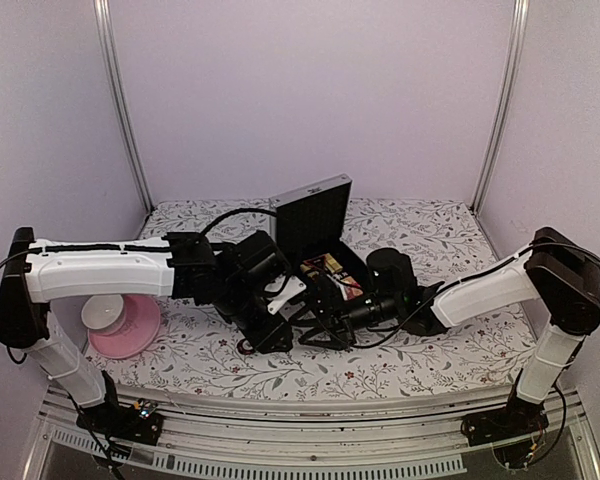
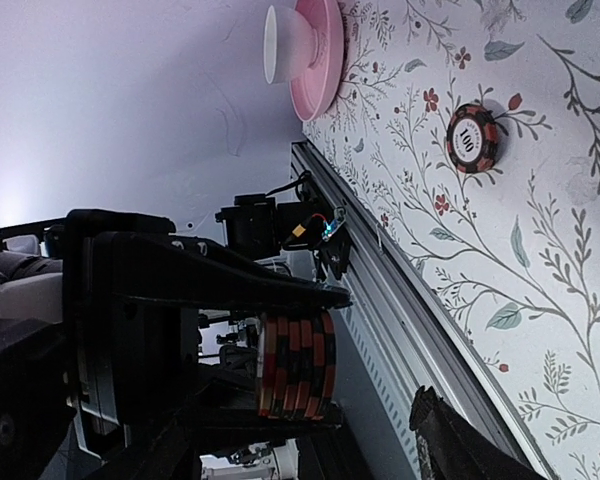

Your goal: Pack up texas hold em set

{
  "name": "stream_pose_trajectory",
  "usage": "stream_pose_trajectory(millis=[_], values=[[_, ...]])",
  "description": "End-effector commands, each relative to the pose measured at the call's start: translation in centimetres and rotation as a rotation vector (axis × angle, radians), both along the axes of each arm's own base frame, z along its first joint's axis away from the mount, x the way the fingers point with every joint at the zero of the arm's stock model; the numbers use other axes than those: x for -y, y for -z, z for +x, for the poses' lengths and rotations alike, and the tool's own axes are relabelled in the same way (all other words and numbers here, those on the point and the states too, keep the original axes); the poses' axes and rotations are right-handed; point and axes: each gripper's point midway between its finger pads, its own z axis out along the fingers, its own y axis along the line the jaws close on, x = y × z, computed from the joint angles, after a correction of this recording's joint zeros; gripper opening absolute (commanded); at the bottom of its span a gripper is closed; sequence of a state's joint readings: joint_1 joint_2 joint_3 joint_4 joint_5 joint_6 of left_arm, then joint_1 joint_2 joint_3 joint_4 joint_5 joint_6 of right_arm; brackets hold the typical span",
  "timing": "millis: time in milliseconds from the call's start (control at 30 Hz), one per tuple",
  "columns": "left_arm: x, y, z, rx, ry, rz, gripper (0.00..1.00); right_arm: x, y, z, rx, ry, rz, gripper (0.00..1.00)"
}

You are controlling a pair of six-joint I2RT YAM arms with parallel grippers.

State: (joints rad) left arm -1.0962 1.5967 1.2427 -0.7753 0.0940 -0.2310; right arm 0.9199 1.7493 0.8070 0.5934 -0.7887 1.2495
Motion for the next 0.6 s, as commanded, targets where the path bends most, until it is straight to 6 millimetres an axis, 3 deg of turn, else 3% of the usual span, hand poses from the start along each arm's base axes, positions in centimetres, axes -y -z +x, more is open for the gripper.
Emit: stream_pose_trajectory(millis=[0,300,567], values=[[1.5,-1.5,-0.4,0.025,0.051,-0.058,0.15,-1.8,-1.6,-1.2,0.010,-0.079,0.075,0.70],[1.7,-2.3,-0.5,0.045,0.056,-0.080,0.14,-3.1,-1.4,-2.2,-0.009,-0.121,0.089,0.49],[1.7,-3.1,-0.1,0.080,0.038,-0.100,0.14,-3.5,-1.4,-2.7,-0.012,-0.142,0.094,0.37]])
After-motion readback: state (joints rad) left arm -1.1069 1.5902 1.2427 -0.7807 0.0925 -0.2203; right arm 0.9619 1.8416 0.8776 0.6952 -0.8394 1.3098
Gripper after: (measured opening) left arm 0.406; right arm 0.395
